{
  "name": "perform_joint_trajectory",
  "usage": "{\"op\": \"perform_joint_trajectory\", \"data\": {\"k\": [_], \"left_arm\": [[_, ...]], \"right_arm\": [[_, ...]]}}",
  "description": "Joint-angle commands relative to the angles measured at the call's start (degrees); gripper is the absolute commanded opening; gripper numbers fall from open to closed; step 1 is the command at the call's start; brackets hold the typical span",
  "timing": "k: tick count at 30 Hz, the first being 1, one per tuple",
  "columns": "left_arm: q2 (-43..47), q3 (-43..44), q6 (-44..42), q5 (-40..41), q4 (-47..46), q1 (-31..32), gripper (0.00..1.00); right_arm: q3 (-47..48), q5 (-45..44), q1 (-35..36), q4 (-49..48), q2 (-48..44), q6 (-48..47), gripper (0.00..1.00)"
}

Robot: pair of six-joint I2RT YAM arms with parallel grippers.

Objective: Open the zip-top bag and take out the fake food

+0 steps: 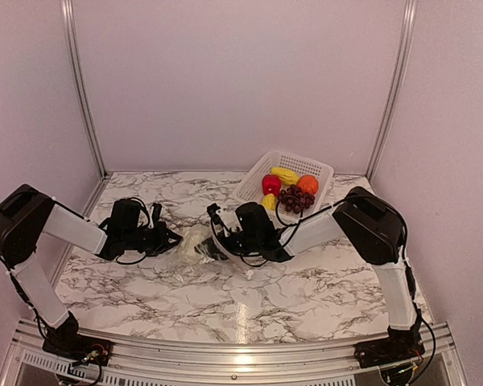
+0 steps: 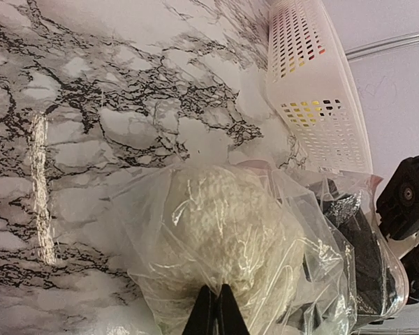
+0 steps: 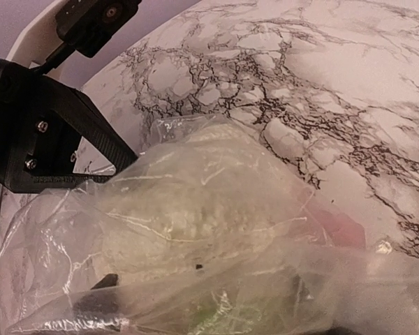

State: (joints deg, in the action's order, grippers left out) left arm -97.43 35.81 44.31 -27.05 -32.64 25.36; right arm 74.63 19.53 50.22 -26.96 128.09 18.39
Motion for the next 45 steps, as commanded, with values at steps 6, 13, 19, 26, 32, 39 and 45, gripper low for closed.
{"op": "perform_joint_trajectory", "data": {"k": [6,13,19,26,32,39,45], "left_arm": [[-3.2,2.0,-2.38,-2.76,4.02,5.44,0.0],[0.46,-0.66,-1.27,-1.06,4.38,1.21,0.0],[3.34,-2.79,-0.98,0.79,5.28,-3.81,0.0],[3.64,-3.1,-0.76,1.6,5.9,-6.4,0.0],[4.56,-3.71,-0.4,4.53,8.17,-8.67,0.0],[4.27,-3.94,-0.19,5.49,8.95,-10.54,0.0],[4.2,-4.13,-0.11,5.67,8.8,-10.95,0.0]], "right_arm": [[4.55,-5.5,2.9,7.8,4.67,-3.85,0.57],[-3.13,-3.93,2.39,4.78,-4.24,-4.12,0.13],[-10.8,-0.52,0.73,-0.31,-10.01,-2.4,0.0],[-17.15,2.82,-0.75,-3.19,-15.4,-2.15,0.0],[-24.69,3.29,-2.48,-4.65,-23.41,-2.48,0.0],[-31.24,4.06,-5.38,-3.81,-32.84,-3.35,0.0],[-33.86,2.93,-11.42,-2.39,-41.05,-3.63,0.0]]}}
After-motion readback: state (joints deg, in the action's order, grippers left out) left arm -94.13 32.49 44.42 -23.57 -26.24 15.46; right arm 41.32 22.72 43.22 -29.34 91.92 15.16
